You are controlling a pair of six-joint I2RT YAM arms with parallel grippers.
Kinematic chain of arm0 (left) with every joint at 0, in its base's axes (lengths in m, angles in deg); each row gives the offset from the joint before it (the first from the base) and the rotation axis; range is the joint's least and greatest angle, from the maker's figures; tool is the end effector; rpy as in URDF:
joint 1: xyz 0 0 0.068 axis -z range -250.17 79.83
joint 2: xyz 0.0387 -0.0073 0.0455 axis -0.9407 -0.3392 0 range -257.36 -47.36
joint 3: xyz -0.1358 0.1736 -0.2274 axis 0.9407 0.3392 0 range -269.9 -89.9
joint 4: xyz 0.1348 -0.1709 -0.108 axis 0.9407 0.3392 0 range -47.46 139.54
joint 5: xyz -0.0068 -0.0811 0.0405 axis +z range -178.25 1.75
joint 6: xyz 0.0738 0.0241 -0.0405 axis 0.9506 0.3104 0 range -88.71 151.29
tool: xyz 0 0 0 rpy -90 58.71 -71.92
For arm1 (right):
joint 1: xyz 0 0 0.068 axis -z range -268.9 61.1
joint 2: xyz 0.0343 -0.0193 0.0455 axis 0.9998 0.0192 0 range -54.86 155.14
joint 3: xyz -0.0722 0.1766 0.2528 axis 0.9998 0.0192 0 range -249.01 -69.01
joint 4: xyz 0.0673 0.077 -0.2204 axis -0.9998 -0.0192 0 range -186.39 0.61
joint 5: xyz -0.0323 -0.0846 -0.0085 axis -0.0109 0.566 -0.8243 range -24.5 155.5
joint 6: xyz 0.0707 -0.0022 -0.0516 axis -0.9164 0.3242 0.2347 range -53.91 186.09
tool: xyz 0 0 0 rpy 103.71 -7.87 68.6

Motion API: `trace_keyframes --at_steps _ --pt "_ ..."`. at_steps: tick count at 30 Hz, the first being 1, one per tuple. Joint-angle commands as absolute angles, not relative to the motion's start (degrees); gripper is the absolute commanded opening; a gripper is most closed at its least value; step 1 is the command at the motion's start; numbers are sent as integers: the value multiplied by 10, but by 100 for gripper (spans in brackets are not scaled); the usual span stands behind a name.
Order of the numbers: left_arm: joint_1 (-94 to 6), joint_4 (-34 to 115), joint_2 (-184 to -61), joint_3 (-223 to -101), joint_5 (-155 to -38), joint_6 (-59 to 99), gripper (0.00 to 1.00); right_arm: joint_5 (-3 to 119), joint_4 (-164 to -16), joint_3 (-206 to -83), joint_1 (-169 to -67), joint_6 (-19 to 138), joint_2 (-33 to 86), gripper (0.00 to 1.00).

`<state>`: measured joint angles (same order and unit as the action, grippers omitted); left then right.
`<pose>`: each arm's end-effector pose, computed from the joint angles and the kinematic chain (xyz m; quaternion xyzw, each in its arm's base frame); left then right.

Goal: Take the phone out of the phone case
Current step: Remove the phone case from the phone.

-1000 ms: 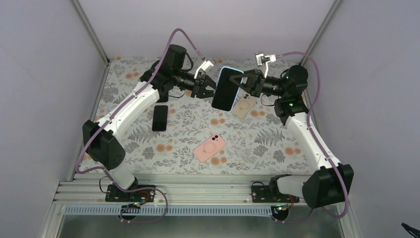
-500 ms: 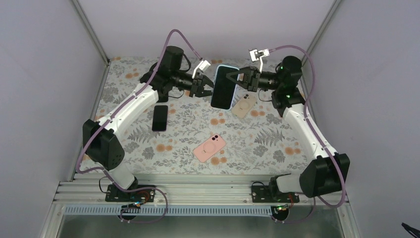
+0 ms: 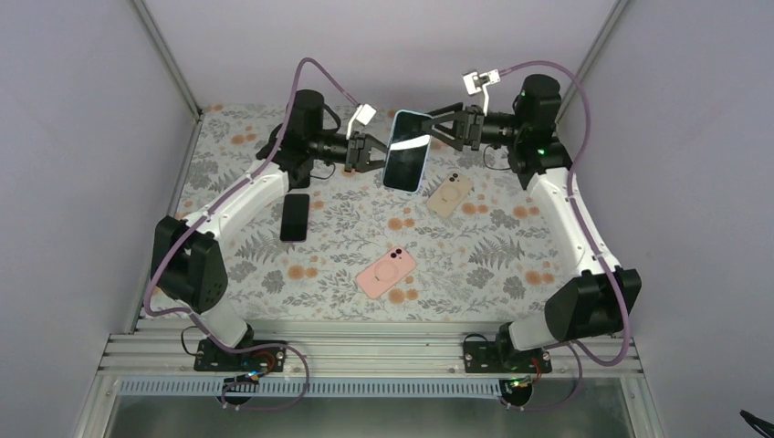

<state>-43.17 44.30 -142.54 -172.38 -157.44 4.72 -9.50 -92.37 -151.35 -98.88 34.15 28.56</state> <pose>0.3048 -0.2368 0.4050 0.3502 0.6494 -0.6279 0.2478 0.2870 0.1266 0.4697 -0.2968 0.6489 0.6094 0.3456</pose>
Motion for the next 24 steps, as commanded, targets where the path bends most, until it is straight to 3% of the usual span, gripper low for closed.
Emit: trace_keyframes --at_steps 1,5,8,13,24 --pt "-454 375 -1406 -1702 -1556 -40 2 -30 -1011 -1562 -979 477 268 82" --pt "-469 385 -1410 -1704 -1532 -57 2 57 -1058 -1555 -983 537 257 87" --pt "-480 387 -1414 -1704 -1526 -76 2 104 -1092 -1556 -991 574 256 99" --pt "-492 468 -1418 -1720 -1442 -87 2 208 -1125 -1557 -1025 643 252 100" --pt "-536 477 -1425 -1686 -1404 -208 2 524 -1095 -1491 -1197 815 230 93"
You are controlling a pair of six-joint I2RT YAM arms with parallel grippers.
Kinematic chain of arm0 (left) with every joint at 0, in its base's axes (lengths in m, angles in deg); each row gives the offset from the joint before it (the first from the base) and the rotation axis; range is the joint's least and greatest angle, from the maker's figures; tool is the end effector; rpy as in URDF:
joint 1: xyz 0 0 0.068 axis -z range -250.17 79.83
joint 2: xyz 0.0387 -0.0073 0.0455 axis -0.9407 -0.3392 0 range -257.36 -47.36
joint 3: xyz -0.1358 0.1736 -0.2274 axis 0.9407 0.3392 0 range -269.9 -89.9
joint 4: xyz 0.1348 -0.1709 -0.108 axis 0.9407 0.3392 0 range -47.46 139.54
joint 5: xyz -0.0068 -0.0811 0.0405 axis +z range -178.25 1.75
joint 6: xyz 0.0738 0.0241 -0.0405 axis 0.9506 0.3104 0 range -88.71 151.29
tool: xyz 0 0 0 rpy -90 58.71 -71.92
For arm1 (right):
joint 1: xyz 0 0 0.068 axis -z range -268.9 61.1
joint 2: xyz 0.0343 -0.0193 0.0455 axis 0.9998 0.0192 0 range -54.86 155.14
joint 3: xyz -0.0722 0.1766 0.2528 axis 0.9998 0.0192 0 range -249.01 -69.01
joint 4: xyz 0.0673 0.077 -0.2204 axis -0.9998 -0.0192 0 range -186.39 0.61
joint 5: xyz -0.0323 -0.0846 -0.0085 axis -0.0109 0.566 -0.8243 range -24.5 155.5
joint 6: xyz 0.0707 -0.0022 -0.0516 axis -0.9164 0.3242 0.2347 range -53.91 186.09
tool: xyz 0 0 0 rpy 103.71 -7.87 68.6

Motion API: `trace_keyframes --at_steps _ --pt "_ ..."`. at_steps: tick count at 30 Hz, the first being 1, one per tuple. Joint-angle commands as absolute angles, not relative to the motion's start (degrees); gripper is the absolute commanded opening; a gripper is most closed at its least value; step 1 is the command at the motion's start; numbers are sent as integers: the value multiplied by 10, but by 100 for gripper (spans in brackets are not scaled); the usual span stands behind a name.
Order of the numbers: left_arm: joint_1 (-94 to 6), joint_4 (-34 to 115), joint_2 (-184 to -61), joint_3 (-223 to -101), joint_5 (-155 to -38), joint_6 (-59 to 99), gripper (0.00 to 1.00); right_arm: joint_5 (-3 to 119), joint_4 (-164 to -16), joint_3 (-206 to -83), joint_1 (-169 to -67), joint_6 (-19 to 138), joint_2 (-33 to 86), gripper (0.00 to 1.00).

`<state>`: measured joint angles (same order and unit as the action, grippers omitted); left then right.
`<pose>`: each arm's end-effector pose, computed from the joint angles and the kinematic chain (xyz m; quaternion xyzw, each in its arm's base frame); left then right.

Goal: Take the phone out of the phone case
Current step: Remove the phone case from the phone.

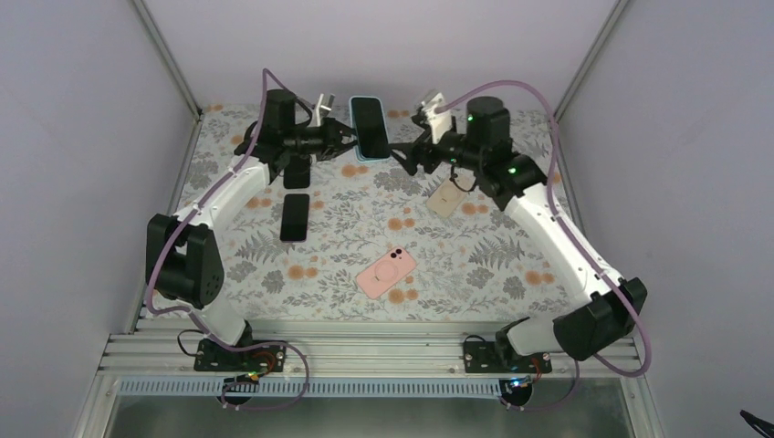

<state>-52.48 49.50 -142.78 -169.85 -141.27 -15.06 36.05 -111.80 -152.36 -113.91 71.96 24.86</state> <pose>0.3563 -0.1787 0.3730 0.0564 0.7820 -0.5784 0.2252 0.2736 0.1698 0.4462 -0.3520 0.7185 0.2975 0.5210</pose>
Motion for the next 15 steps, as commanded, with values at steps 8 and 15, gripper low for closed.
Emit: trace_keyframes --at_steps 8,15 --pt "-541 454 -1430 -1666 -1412 -253 2 639 -1055 -1474 -1283 870 251 87" --pt "-541 447 -1436 -1664 -1414 -268 2 687 -1025 -1478 -1321 913 288 81"
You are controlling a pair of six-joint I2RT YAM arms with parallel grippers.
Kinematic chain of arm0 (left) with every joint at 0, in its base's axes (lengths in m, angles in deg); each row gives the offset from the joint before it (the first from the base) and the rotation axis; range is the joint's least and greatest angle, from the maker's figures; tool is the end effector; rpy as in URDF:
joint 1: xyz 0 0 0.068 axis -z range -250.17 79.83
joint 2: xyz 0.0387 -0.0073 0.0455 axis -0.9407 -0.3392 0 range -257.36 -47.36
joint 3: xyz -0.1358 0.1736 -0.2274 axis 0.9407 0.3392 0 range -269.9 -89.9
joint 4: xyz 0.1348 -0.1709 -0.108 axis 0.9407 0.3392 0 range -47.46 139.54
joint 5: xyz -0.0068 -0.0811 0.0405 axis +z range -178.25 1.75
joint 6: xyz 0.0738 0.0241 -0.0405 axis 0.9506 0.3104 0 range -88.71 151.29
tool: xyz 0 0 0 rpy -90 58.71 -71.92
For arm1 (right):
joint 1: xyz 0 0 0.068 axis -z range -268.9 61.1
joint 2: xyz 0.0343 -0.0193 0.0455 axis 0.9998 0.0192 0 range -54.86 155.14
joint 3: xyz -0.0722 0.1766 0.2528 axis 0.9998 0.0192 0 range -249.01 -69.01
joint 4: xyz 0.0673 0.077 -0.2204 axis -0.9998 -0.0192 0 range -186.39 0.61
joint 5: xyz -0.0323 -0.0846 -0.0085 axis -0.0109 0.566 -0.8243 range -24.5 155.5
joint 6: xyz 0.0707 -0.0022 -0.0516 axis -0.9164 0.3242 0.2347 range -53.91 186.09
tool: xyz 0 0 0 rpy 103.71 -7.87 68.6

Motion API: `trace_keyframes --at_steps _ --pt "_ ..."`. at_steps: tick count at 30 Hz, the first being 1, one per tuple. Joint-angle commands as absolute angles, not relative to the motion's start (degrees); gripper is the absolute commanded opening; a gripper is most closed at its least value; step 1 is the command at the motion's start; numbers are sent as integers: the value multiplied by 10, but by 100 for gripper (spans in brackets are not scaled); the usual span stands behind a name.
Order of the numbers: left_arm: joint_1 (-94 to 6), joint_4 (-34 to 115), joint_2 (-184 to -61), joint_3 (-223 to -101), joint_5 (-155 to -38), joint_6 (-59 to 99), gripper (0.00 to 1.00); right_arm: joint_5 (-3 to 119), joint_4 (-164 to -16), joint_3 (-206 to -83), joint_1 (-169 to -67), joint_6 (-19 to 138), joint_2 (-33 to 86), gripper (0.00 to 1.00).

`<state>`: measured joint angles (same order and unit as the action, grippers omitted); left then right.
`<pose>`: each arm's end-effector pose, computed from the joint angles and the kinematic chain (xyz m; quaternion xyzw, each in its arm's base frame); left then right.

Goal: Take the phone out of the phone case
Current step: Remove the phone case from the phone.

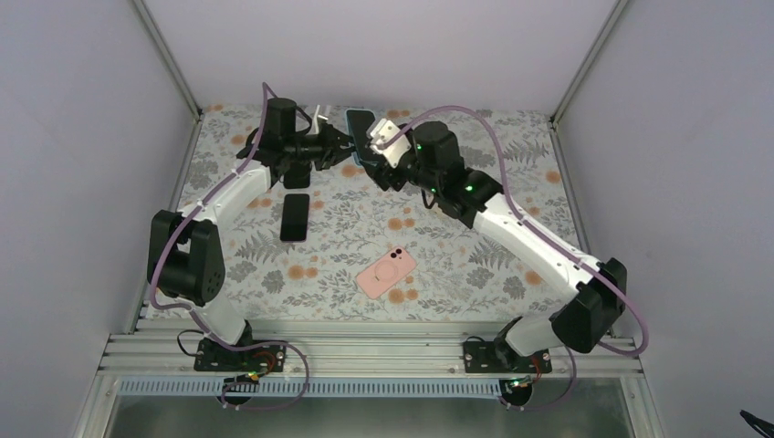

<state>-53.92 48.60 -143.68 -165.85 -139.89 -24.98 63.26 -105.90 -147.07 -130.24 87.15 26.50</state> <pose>0.3626 -0.1691 0.3443 -0.0463 0.7975 -0.5790 0.1634 0.2565 0.2298 0.4147 -0.4334 0.6939 0.1170 0.5631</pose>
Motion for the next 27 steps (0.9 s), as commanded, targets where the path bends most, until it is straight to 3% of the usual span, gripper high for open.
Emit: trace_keyframes --at_steps 1,10,27 --pt "-540 447 -1436 -1665 -1414 -269 2 692 -1024 -1483 -1323 915 293 81" --pt "-540 447 -1433 -1660 -1416 -270 2 760 -994 -1487 -1342 943 331 77" --pt "-540 438 -1428 -1653 -1428 -277 2 909 -788 -1370 -1350 1099 348 74"
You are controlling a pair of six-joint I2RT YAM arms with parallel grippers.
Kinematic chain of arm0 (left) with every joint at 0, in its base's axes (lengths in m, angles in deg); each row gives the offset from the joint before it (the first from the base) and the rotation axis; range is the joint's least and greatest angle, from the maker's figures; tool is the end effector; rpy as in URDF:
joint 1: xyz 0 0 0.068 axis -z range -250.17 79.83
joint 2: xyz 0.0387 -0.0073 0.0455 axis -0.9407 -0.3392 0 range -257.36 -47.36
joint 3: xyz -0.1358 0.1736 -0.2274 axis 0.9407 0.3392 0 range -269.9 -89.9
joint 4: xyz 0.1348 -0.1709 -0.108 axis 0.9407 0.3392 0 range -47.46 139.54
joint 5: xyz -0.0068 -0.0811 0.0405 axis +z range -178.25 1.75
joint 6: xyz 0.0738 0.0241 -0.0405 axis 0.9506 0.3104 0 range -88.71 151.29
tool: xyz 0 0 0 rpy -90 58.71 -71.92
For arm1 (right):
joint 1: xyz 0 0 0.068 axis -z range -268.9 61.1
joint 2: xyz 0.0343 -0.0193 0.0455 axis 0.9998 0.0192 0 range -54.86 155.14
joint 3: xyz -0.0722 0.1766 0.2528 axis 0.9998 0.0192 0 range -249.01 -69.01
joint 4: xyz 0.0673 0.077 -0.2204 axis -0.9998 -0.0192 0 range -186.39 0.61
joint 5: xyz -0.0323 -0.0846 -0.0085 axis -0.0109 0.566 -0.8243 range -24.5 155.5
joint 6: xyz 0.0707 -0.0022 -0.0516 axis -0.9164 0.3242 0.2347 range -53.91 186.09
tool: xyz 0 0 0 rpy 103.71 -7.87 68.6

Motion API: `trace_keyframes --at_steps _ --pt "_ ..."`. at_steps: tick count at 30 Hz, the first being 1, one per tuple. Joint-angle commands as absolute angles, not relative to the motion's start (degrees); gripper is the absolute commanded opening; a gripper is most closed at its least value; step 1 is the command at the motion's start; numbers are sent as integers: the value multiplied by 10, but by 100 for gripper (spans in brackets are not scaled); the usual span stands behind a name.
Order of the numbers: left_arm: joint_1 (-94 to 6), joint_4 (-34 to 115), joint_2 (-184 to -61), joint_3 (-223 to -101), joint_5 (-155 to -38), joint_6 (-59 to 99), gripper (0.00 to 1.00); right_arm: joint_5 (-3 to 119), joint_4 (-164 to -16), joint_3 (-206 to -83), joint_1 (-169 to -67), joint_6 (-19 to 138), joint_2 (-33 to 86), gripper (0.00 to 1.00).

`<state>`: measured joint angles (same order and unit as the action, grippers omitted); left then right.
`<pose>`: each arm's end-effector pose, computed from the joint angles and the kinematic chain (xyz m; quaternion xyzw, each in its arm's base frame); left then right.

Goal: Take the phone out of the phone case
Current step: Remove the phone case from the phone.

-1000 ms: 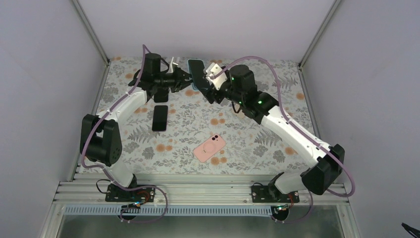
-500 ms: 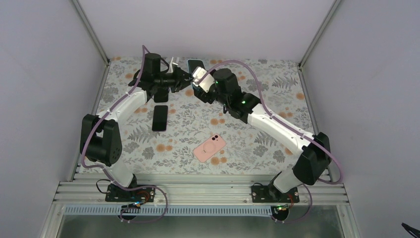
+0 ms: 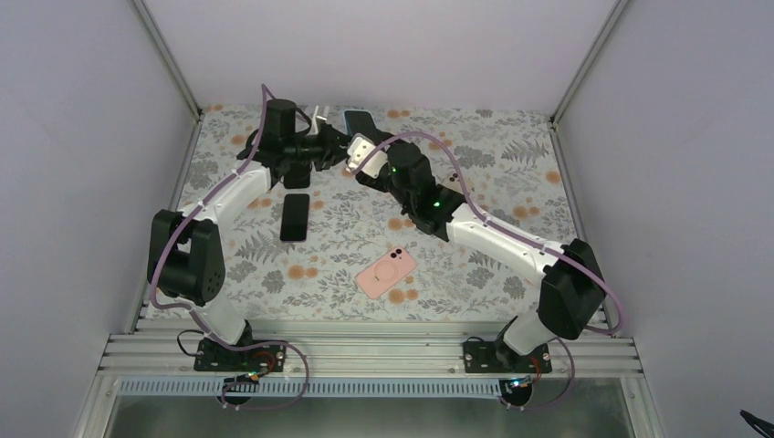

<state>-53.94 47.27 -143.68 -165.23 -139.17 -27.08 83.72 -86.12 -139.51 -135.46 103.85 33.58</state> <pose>0.3638 -0.1687 0.3428 -0.0614 0.7956 -0.5806 0.1615 0.2838 0.2645 0.3728 -0.4529 0.6443 -0.0786 0.6112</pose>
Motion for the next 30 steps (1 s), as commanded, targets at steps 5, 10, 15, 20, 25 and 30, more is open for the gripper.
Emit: trace_keyframes --at_steps 5,10,15,20,25,30 --pt "-540 433 -1425 -1646 -1433 -283 2 918 -764 -1361 -1350 1129 360 78" --pt "-540 435 -1419 -1641 -1437 -278 2 944 -711 -1347 -1348 1182 375 74" --pt "-541 440 -1413 -1638 -1436 -271 2 949 -696 -1358 -1344 1195 380 56" --pt "-540 456 -1411 -1637 -1426 -257 2 946 -712 -1374 -1343 1185 369 26" --pt "-542 475 -1416 -1643 -1410 -238 2 940 -743 -1388 -1342 1156 350 6" --pt "-543 497 -1422 -1652 -1392 -216 2 929 -777 -1401 -1342 1120 325 4"
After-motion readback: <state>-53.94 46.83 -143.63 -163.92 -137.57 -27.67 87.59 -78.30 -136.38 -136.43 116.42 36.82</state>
